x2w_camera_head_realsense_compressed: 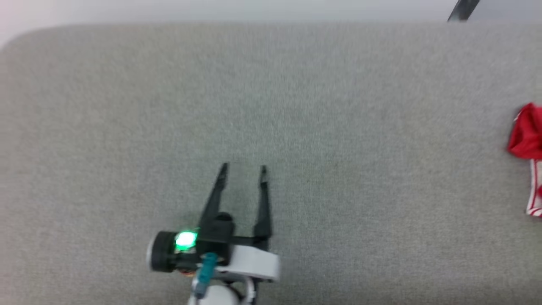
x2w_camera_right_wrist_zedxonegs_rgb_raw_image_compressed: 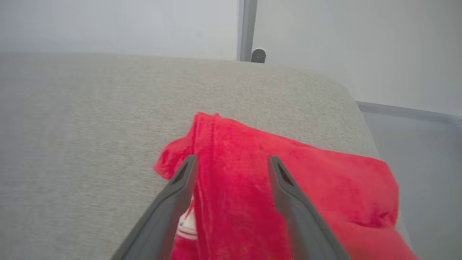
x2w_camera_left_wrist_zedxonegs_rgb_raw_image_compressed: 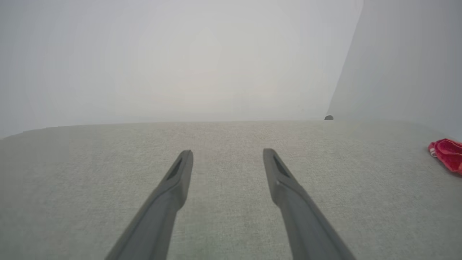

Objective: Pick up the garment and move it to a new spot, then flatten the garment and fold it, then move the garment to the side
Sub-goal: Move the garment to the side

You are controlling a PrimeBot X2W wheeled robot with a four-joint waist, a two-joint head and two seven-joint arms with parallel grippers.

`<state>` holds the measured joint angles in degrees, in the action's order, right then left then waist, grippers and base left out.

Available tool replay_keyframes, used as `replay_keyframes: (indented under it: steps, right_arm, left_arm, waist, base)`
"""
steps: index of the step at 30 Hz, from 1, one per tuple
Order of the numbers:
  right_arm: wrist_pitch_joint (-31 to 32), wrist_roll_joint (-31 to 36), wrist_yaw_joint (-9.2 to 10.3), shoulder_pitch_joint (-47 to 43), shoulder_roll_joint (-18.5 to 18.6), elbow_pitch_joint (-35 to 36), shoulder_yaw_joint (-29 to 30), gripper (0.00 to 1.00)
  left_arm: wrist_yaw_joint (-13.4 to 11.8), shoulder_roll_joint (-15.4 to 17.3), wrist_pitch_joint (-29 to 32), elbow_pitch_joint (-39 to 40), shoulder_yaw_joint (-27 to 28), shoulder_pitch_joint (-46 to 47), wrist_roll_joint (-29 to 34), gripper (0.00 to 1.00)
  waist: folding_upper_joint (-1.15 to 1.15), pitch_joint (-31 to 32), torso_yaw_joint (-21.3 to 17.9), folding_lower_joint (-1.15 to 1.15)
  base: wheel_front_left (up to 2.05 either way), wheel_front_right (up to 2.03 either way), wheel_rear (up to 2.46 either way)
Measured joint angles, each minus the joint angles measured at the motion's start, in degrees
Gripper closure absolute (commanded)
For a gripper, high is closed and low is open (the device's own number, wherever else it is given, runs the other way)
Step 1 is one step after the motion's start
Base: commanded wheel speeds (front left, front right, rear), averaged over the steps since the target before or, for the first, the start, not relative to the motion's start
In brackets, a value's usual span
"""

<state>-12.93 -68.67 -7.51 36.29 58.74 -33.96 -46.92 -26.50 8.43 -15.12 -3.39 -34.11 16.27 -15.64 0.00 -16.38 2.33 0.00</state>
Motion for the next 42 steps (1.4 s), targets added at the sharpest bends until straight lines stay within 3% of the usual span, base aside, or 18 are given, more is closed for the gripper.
replay_keyframes:
  steps: [8,19,25,33,42]
  right_arm:
    - [-2.0,5.8,0.00,-4.6,-9.2,4.7,1.5,0.00]
    - [-2.0,21.3,0.00,-22.5,-24.1,11.9,27.7,0.00]
    - [-1.6,28.6,0.01,-32.3,-30.3,18.5,36.1,0.00]
    - [3.8,35.6,0.01,-43.8,-37.8,29.1,44.4,0.00]
    - [9.5,40.6,0.01,-50.4,-43.3,38.9,50.2,0.00]
  left_arm:
    - [4.4,2.8,0.0,0.0,6.6,-5.5,-2.4,0.00]
    - [8.8,4.7,0.0,1.1,11.4,-14.4,-3.6,0.00]
    - [10.2,4.2,0.0,2.4,12.6,-18.5,-3.4,0.00]
    - [10.2,2.9,0.0,5.5,14.7,-25.0,-1.6,0.00]
    - [11.2,3.4,0.0,8.5,16.6,-30.8,-0.3,0.00]
  waist:
    - [0.00,7.3,0.0,0.00]
    - [0.00,15.7,-0.5,0.00]
    - [0.00,18.1,-1.1,0.00]
    - [0.00,19.4,-1.1,0.00]
    - [0.00,20.2,-1.4,0.00]
  base:
    - [0.00,0.00,0.00]
    - [0.00,0.00,0.00]
    - [0.00,0.00,0.00]
    - [0.00,0.00,0.00]
    - [0.00,0.00,0.00]
